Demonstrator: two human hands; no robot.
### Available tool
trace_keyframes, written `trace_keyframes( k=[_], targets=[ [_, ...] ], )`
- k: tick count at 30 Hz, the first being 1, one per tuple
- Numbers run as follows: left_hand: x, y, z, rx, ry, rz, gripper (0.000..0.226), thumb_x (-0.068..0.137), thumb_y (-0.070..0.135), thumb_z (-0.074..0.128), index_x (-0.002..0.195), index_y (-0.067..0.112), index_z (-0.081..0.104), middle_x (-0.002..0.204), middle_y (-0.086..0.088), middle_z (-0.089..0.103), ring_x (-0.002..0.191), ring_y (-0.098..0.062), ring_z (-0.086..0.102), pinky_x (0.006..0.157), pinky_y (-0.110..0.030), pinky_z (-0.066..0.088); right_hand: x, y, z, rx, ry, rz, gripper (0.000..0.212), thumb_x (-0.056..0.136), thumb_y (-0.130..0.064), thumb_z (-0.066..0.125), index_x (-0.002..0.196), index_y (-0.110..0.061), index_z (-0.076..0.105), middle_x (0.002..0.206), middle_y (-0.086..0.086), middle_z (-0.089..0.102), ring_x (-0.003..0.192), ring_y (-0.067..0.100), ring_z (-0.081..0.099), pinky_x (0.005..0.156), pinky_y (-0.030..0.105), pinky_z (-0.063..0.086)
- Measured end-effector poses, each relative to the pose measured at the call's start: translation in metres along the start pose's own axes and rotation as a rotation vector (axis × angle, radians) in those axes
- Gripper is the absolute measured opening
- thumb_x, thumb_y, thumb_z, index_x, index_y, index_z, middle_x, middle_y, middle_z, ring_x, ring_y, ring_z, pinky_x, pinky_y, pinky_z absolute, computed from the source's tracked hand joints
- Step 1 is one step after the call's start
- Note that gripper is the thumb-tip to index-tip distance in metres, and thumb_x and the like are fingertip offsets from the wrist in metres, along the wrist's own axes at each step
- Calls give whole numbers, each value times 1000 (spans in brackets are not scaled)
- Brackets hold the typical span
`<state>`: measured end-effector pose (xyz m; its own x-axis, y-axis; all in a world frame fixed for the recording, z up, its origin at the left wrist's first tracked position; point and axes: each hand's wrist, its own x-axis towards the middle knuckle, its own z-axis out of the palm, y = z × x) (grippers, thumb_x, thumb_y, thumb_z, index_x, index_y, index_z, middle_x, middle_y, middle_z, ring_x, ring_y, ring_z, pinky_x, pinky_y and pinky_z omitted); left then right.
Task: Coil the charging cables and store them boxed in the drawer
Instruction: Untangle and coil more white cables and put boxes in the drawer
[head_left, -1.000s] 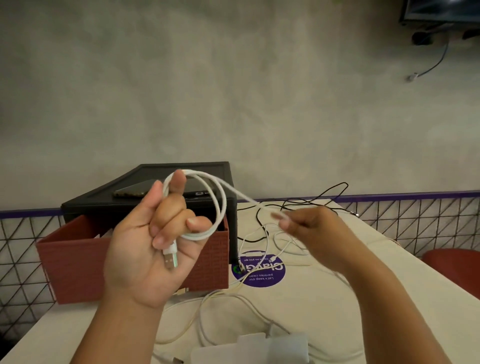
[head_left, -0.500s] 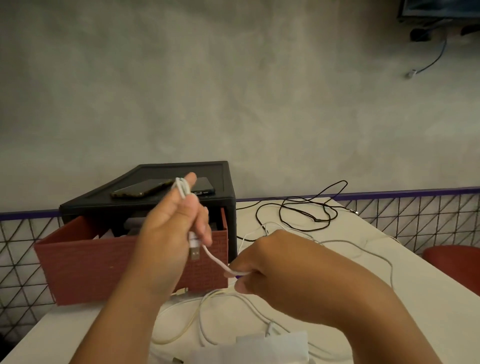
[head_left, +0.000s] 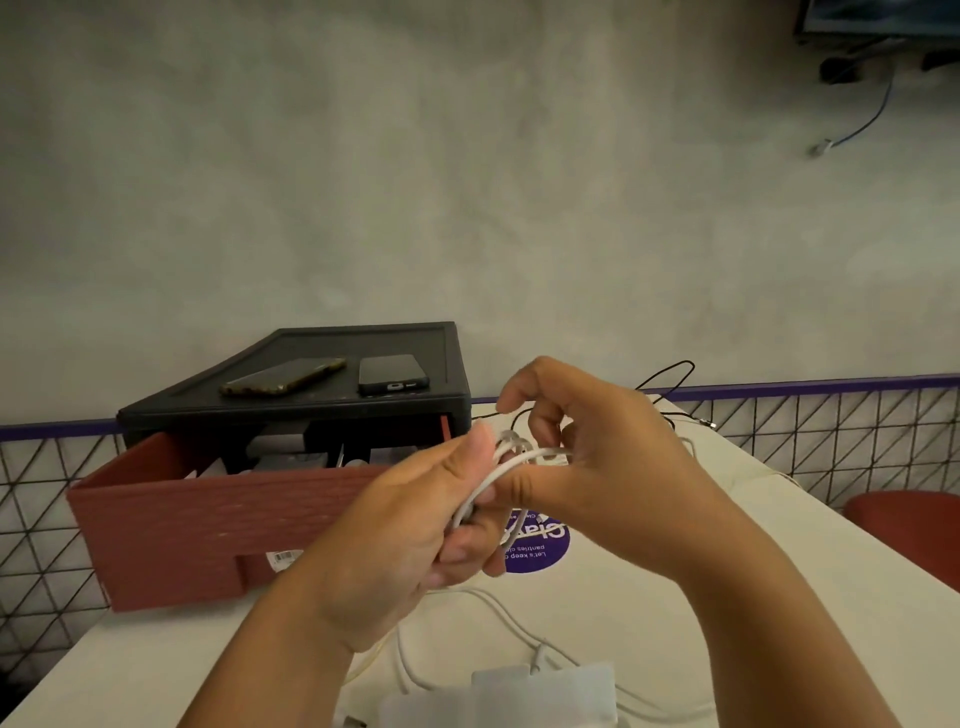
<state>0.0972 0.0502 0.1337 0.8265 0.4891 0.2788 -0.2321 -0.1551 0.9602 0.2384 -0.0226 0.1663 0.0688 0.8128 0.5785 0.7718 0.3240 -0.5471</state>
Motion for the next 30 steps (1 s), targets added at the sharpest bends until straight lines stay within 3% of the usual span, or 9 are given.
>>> trace_keyframes(
  k=[3,6,9,11,16,20,24,26,30],
  targets=[
    [-1,2,-2,41,-108,42,46,65,67,68,81,24,65,45,11,38,37,-1,31,57,-28,33,2,3,2,-13,-56,14,17,66,-39,70,73,-29,57,67,2,50,52,4,39,50,23,33],
    [0,0,1,134,-106,85,55,67,48,74,100,6,59,47,11,49,39,0,40,58,-31,30,3,5,-1,-8,-85,18,16,68,-37,68,64,-33,53,69,-11,52,57,-4,45,52,13,35],
    [5,-3,9,75,23,155,22,69,37,63,84,21,68,41,8,43,37,1,33,53,-25,38,2,7,-6,-18,-97,43,21,74,-33,69,65,-29,52,60,-19,53,54,-2,46,51,12,36],
    [8,-4,10,14,151,194,12,66,40,61,68,29,65,39,8,36,35,-1,30,50,-20,43,3,10,-6,-75,-82,56,22,78,-32,70,66,-26,52,56,-11,53,53,1,46,50,13,37],
    [5,-2,11,28,160,200,20,69,47,57,58,31,61,43,10,29,37,-4,26,56,-20,46,9,16,11,-198,66,67,25,85,-17,53,65,-24,40,60,-1,52,58,16,46,52,30,34],
    [5,-3,14,26,37,236,33,74,59,59,55,32,58,42,12,31,39,-6,27,66,-20,47,11,23,18,-298,214,12,17,90,-30,47,75,-24,41,61,-1,54,61,24,50,52,32,35],
    [5,-4,15,19,-22,253,43,72,65,59,49,31,48,40,14,35,40,-4,33,72,-16,46,12,27,28,-398,439,-198,22,76,-27,37,78,-16,55,46,-1,54,39,26,48,35,29,35],
    [4,-2,12,29,-30,241,43,72,62,61,48,32,44,40,13,36,41,-5,33,73,-18,44,13,27,31,-389,453,-244,24,68,-22,35,79,-16,55,47,-1,57,36,27,47,31,27,37],
    [1,2,11,50,18,175,35,74,48,52,45,29,45,39,9,34,40,-6,32,73,-18,46,11,28,28,-381,394,-296,15,73,-25,38,81,-22,50,46,-4,55,35,22,45,33,24,33]
  ],
)
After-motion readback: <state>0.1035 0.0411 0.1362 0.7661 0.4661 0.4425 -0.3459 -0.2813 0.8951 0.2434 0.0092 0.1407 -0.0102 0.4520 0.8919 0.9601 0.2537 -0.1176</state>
